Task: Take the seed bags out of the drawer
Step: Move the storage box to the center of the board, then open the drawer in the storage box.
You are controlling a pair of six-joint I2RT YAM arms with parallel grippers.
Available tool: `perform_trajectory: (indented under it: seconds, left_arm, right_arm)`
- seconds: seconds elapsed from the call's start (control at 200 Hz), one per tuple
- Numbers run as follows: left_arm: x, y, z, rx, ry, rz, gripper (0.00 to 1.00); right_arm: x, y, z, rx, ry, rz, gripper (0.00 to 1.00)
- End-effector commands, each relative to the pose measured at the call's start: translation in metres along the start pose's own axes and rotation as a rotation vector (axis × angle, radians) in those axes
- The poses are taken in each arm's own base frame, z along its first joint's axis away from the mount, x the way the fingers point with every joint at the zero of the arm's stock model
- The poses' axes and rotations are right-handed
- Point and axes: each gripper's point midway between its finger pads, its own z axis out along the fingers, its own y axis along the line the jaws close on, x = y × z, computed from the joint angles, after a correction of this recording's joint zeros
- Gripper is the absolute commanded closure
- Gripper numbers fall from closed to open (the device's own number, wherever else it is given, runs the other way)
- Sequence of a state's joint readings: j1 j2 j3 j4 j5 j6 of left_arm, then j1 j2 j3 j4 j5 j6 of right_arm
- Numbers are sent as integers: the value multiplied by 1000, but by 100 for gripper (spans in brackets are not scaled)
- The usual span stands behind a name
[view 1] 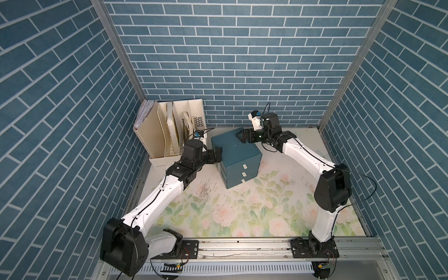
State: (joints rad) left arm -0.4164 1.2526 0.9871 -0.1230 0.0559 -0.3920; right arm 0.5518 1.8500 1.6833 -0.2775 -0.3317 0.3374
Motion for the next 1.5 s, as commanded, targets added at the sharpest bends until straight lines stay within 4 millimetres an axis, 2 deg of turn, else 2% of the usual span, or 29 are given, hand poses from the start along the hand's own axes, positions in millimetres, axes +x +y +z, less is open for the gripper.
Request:
perform_trajectory:
  seconds: [0.0,0.165,0.365,0.62,0.775,0.94,1.085,1.155,1.35,1.495]
  left_arm:
    - [7,-10,6,37,59,-63,3]
    - [10,-23,16,82,116,-109,8]
    - [7,-36,33,122,118,-113,14]
    - [1,-40,55,122,116,-106,18]
    - [-2,-40,66,113,116,-107,19]
    - [-6,-38,66,94,109,-102,19]
    - [-6,-35,60,86,104,-98,18]
    - [-7,-35,56,85,96,-101,17]
    - [-11,-36,44,93,80,-105,16]
    - [-16,-36,36,88,66,-101,14]
  right_arm:
    - [-16,17,-41,0,-34,-21,0]
    - [11,23,-66,-15,2,23,0]
    - [49,48,-93,-83,30,72,0]
    - [92,87,-96,-163,15,134,0]
    - [110,93,-97,-171,22,181,0]
    - [122,93,-103,-164,26,233,0]
    - [134,83,-101,-137,21,271,0]
    - [135,80,-95,-129,21,276,6]
    - [128,75,-78,-125,-10,295,30]
    - [121,68,-68,-121,-25,302,34]
